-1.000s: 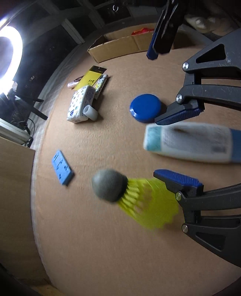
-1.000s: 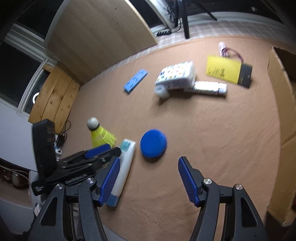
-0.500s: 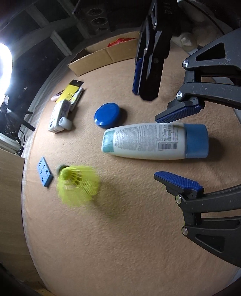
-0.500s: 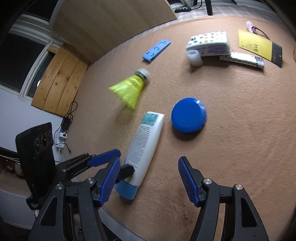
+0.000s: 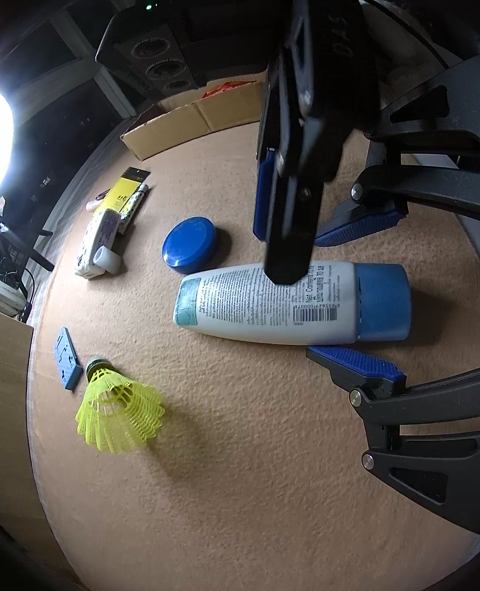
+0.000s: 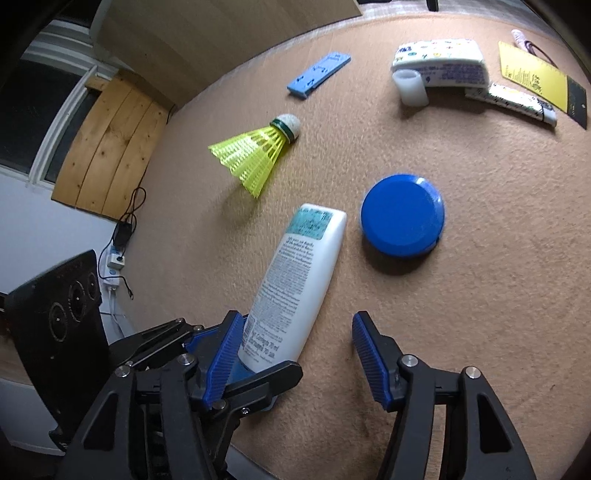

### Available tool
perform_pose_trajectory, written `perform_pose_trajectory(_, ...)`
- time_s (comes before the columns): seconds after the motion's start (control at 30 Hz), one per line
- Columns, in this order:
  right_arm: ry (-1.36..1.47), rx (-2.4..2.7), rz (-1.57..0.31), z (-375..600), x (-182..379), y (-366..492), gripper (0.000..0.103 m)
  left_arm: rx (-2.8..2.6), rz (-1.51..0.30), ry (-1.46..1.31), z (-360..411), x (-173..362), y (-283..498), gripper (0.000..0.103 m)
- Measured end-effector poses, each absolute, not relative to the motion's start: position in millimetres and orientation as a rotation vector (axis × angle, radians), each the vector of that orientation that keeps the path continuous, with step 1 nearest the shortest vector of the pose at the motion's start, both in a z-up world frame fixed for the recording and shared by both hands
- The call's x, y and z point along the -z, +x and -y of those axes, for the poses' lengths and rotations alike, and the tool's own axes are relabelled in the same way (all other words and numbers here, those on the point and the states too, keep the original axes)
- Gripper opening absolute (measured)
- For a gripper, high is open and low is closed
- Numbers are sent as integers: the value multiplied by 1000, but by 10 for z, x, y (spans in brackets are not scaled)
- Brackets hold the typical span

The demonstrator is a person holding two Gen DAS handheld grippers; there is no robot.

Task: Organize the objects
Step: 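Move the right gripper back to the white-and-blue lotion tube, then close the right gripper on the lotion tube and lift it toward the box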

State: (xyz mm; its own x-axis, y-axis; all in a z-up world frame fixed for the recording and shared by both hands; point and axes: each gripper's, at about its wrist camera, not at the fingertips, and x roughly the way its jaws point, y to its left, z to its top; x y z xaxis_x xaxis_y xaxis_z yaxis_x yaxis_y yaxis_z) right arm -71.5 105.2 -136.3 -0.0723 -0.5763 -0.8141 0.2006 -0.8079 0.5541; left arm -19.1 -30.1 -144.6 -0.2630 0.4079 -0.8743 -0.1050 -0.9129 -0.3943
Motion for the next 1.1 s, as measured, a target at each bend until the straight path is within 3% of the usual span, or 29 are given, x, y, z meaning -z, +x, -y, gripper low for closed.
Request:
perform_pose_trajectory(0.1,1691,1908,400,-1023,1390,-704,49,-2232,373,-1663,275,1448,-205,57)
perform_pose_trajectory(0.2,1698,1894,384,-993,1408,-694,46,-2218,370,-1660,235,1450,-215,50)
perform_pose_trajectory(0.63,1662,1969,342,-1200,1235,-672,44,-2229,347,-1623,-26,1308,-298,42)
perform_pose_trajectory(1.1,1556,2173,436,-2205,683,-735,44,-2196,240,-1455,-1006,802,-628,39)
